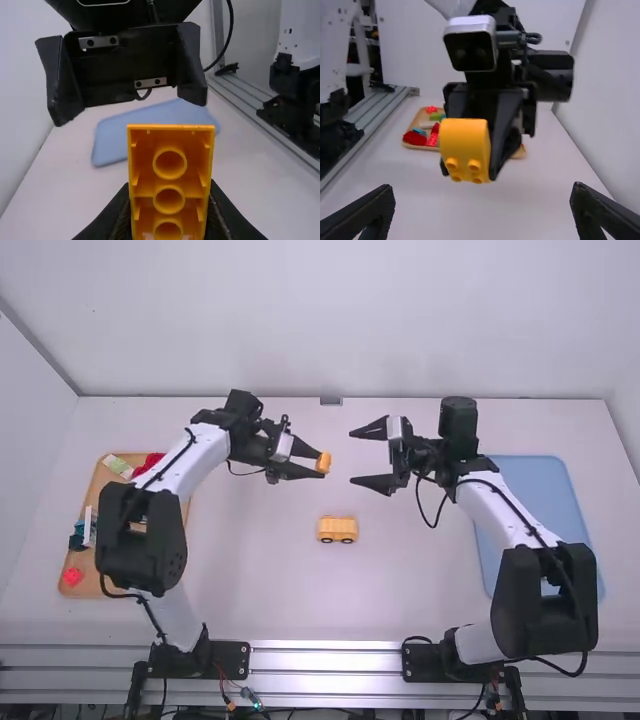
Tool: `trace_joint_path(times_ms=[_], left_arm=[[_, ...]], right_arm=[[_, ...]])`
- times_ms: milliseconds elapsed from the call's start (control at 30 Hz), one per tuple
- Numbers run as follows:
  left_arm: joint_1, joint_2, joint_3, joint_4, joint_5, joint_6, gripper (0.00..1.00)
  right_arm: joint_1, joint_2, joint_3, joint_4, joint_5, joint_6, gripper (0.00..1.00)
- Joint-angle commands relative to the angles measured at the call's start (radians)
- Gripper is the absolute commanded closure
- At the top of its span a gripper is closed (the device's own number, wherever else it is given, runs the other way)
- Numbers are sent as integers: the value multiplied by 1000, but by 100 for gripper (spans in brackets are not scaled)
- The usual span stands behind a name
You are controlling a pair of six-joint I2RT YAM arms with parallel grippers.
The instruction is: Assemble lego blocks to make yellow taxi
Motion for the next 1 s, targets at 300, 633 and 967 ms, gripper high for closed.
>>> trace_joint_path(times_ms=[300,633,967], left_arm=[[-39,-43,1,312,62,-388,98],[-39,-43,2,470,35,-526,98],[-39,-68,1,520,-71,-609,98]], right_arm=[[30,-29,30,230,-48,275,17],[96,-29,30,297,129,373,21],[99,-29,30,309,170,373,22]])
